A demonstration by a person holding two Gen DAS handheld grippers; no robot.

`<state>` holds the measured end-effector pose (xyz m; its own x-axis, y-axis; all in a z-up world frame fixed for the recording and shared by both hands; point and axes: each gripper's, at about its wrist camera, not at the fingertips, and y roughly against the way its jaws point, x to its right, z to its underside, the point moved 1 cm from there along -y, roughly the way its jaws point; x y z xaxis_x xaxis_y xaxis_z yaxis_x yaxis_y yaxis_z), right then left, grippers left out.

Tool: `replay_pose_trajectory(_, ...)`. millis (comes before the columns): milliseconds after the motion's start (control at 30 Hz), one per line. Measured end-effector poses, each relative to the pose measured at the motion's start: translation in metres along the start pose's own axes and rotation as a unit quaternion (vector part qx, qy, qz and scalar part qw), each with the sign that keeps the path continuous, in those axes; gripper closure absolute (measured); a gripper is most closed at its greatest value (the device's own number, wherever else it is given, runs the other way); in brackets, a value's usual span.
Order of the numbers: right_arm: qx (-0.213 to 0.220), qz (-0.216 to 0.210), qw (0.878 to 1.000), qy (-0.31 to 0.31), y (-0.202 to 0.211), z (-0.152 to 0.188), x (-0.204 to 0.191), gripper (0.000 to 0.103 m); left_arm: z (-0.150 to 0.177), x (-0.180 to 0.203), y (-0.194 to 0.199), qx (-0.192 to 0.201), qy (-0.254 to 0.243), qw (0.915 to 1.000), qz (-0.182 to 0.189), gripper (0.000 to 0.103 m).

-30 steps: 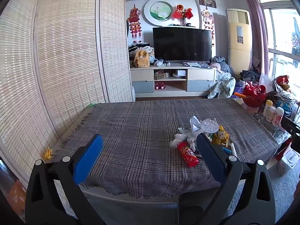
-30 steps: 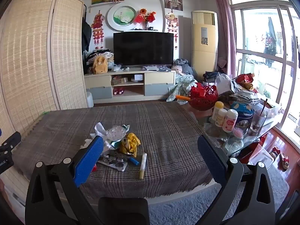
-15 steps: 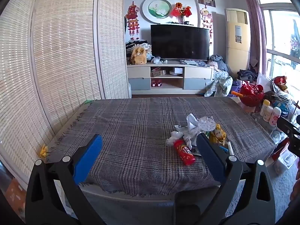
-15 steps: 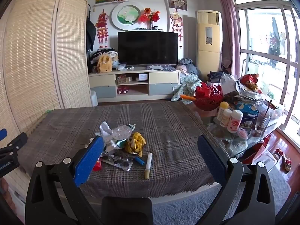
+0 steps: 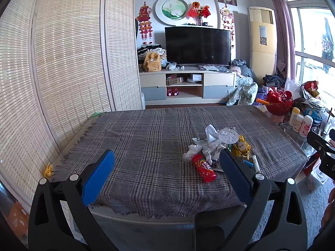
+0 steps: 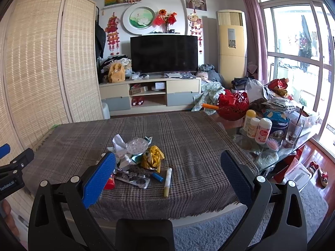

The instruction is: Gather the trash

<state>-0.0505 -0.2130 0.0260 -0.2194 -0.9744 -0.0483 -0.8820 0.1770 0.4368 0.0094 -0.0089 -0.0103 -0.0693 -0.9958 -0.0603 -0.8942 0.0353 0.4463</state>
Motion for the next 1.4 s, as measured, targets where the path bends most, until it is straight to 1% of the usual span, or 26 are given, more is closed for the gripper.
replay_pose_trajectory(267,0.003,-0.002,1.0,-0.009,0.0011,0.001,0.0024,0.003,-0.0007,-0.0022,-0.0015,-0.004,0.007,0.9999,0.014,0.008)
replay_pose_trajectory(1400,0.0,-0.006,1.0,-0.004,-0.002,0.0026,-0.0055,0.003,-0.0014,-0.0042,-0.0002,-0.003,0.007,0.9999,0.008,0.008)
